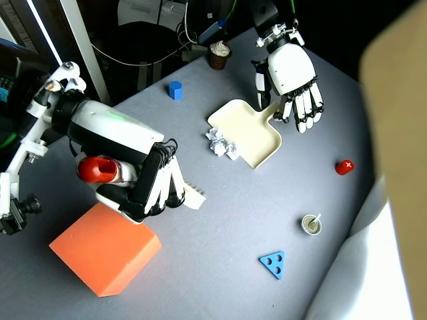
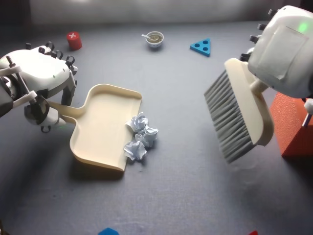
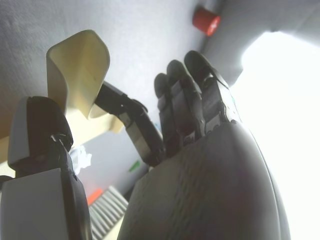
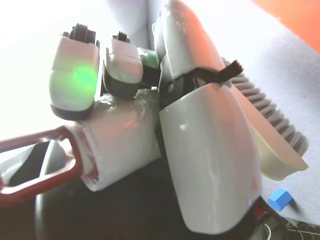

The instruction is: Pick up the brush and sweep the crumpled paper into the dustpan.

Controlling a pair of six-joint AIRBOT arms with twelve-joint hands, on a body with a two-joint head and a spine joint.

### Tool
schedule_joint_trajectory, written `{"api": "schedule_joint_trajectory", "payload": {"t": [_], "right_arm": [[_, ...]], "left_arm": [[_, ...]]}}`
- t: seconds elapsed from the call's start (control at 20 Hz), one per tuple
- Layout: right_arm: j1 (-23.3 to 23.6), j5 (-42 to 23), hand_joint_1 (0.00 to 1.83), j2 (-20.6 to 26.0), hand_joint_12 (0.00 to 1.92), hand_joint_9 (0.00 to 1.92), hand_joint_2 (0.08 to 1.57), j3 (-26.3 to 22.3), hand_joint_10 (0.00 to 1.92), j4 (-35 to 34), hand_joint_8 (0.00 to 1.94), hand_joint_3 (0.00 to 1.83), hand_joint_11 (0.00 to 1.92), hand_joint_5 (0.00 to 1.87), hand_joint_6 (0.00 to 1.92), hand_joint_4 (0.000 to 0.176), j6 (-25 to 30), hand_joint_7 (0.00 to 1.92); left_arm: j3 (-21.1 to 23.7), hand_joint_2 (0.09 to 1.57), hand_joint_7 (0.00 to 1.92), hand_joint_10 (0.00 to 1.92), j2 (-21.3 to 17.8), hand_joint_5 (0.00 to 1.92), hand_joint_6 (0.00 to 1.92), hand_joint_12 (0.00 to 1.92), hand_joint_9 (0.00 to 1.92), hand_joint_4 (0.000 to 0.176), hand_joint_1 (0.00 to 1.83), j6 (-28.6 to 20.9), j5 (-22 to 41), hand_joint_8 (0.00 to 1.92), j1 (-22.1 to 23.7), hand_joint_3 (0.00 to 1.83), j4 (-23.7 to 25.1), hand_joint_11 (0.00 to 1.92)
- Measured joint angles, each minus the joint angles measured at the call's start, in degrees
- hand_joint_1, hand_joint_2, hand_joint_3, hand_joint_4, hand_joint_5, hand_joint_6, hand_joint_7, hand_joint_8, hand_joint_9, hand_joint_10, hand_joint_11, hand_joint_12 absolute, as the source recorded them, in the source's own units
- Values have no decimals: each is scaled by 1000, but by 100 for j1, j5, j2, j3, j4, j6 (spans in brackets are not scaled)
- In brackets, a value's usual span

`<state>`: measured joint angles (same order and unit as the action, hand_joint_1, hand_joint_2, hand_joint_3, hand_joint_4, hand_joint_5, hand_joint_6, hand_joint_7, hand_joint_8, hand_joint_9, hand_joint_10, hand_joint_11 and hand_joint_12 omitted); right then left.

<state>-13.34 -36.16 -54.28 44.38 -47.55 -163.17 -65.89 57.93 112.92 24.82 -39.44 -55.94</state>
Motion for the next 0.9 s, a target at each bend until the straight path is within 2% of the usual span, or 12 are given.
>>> {"api": "schedule_joint_trajectory", "payload": {"t": [0.15,0.2,0.25,0.45,0.5,0.55,0.65,0.9], "right_arm": [[0,-125,1415,-22,1921,1341,1171,-46,1921,249,1941,0,1556,889,1921,0,-4,1027],[0,-212,1427,-22,1921,1341,1163,-87,1921,302,1941,0,1559,888,1921,0,-9,1032],[0,-269,1398,-20,1921,1349,1172,-125,1921,308,1941,0,1553,870,1921,0,-13,1024],[0,-566,1400,-142,1921,1361,1170,-153,1921,522,1941,0,1566,888,1921,0,-372,1025],[0,-741,1394,-269,1921,1374,1169,-116,1921,509,1941,0,1584,875,1921,0,-511,1031],[0,-835,1400,-409,1921,1367,1164,-50,1921,361,1941,0,1579,883,1921,0,-625,1019],[-72,-933,1382,-625,1921,1355,1172,26,1921,83,1941,2,1549,876,1921,0,-780,1007],[-125,-1126,1395,-1071,1921,1353,1163,391,1921,-144,1941,0,1576,817,1921,0,-809,985]], "left_arm": [[2,1084,347,4,0,1052,861,691,288,0,1111,4,-7,5,-2,0,-4,1],[2,1090,346,2,2,1035,890,673,283,11,1096,2,-11,2,0,1,-2,0],[2,1089,348,1,2,1039,883,660,283,0,1110,2,-13,1,-2,0,-2,0],[2,1083,353,6,2,1052,862,668,301,0,1117,2,-15,6,-2,0,-4,17],[2,1094,347,2,2,1026,904,668,297,0,1102,4,-15,2,-2,3,-4,3],[2,1097,335,0,2,1021,912,678,284,14,1091,2,-15,1,-2,1,-7,4],[0,1088,316,0,2,1044,876,676,280,0,1117,2,-13,0,-2,0,-20,5],[0,1093,315,3,2,1030,897,654,272,0,1106,2,-24,3,-2,0,-22,0]]}}
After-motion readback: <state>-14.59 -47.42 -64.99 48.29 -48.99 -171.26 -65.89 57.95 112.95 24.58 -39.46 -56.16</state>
